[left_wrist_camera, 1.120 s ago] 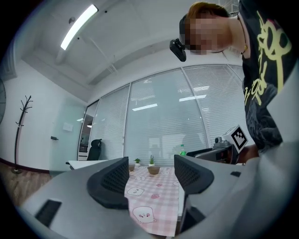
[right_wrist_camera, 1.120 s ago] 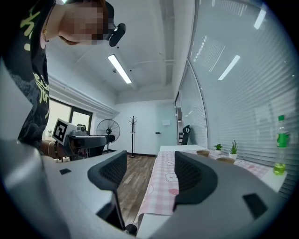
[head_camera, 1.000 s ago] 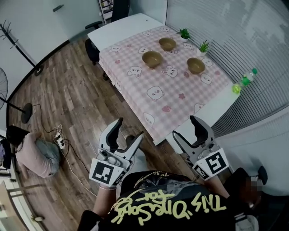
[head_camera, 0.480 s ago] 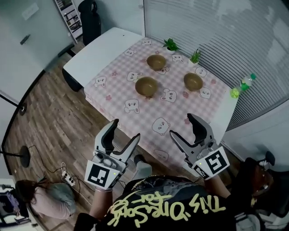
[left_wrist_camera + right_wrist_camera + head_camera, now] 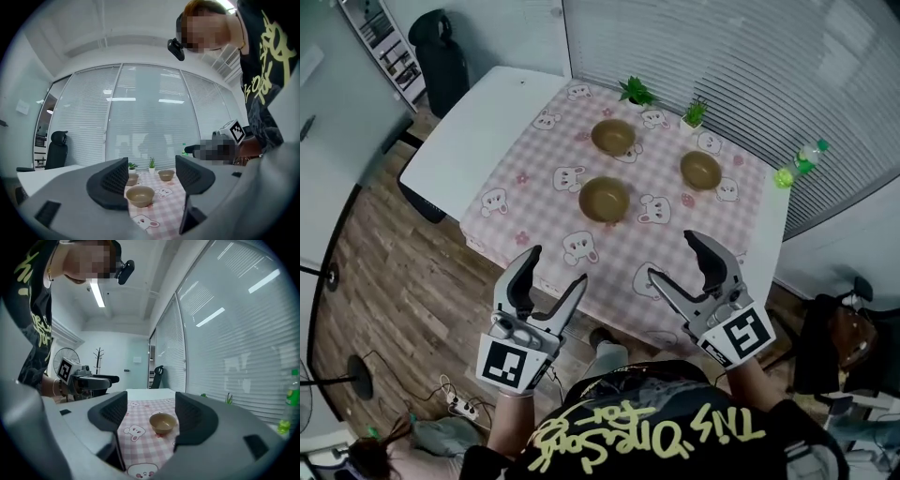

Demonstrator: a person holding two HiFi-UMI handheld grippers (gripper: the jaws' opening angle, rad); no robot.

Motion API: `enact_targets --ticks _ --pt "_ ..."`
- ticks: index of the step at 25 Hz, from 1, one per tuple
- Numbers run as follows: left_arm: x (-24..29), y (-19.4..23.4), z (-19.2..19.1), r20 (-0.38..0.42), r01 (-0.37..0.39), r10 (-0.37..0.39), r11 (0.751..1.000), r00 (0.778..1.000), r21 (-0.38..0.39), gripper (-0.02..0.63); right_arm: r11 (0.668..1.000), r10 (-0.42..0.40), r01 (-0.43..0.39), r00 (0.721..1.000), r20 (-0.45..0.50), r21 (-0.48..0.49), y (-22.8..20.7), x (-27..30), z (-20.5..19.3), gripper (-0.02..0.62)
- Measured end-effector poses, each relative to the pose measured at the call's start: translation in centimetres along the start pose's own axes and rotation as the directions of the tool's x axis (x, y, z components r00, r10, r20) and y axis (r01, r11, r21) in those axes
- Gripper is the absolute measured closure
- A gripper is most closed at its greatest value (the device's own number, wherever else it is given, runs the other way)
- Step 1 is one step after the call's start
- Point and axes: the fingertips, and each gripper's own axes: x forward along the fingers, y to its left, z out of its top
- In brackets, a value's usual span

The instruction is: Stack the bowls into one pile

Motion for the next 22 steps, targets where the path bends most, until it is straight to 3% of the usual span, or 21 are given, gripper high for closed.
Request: enact_targets --ticks 7,12,22 --pt "1.9 1.0 -1.1 -0.02 0.055 -0.055 0.998 0.998 0.007 0.285 0.996 0.068 -0.069 0.998 -0.014 -0.064 0.3 1.4 -0.4 0.287" --pt "3.1 1.1 -1.1 -0.028 0.073 -0.073 0.997 0.997 0.012 0.268 0.995 0.098 -0.099 0.994 -0.048 -0.019 -0.7 2.0 -1.5 0.285" --pt "6.2 2.6 -1.9 -0.058 0.079 -0.077 0.996 0.995 0.037 0.262 0.997 0.071 -0.072 0.996 -0.046 -0.034 -5.2 3.1 -2.0 0.284"
